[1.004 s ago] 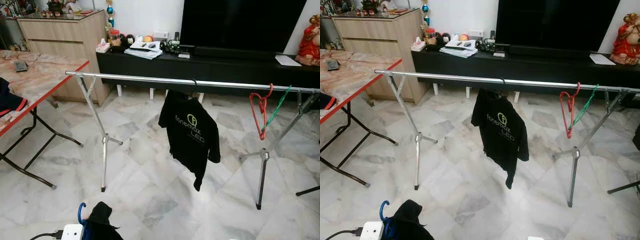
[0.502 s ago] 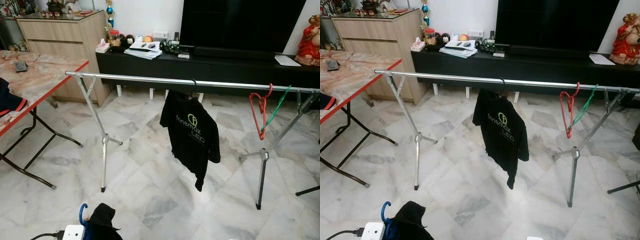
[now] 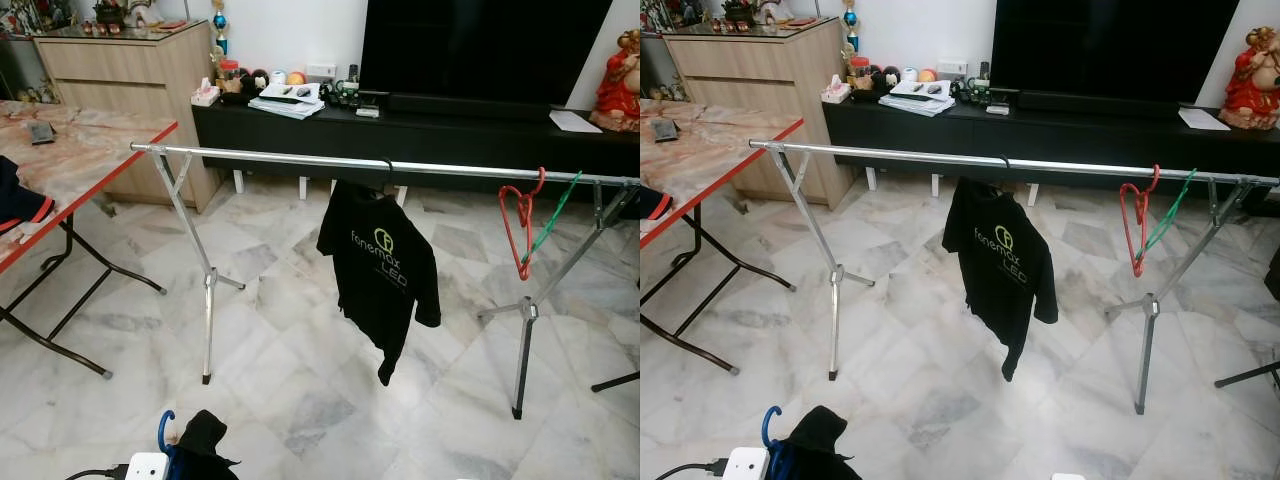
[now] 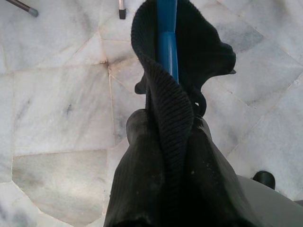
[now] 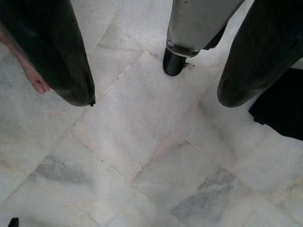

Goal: Hang hanger

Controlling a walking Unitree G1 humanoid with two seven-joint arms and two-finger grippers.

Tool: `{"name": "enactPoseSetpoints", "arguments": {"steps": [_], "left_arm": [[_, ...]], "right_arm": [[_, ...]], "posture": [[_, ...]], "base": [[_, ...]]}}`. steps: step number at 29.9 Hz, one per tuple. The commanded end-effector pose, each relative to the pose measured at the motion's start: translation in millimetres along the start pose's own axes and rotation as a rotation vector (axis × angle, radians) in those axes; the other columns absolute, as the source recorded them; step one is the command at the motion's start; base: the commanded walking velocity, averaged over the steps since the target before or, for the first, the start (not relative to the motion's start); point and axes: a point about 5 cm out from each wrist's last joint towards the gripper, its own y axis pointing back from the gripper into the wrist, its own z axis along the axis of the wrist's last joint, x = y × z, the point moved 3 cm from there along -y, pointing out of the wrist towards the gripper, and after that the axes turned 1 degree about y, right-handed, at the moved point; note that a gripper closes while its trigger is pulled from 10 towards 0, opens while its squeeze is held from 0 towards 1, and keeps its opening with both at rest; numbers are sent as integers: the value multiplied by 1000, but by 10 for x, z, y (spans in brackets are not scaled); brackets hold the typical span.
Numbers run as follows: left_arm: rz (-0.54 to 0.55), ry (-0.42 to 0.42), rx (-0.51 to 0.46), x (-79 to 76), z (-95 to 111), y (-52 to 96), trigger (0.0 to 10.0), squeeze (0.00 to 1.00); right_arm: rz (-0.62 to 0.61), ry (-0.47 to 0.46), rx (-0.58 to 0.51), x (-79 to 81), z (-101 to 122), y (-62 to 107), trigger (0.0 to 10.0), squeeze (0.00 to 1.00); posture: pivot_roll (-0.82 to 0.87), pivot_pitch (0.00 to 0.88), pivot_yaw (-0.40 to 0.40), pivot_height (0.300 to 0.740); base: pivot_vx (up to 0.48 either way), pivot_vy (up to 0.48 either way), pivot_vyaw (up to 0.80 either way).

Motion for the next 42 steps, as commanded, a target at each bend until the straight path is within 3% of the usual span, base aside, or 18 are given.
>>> {"name": "enactPoseSetpoints", "arguments": {"steps": [1,42], "left_arm": [[22,-11,64,94,-175,65,10000,0],[19,3,37,50,-127,48,10000,0]], "right_arm": [[9,-22,3,27,-18,1,10000,0],[9,-23,4,30,-19,1,10000,0]], "posture": [[100,0,-9,740],[111,0,-23,740]], "base": [[0,0,0],[0,0,0]]}}
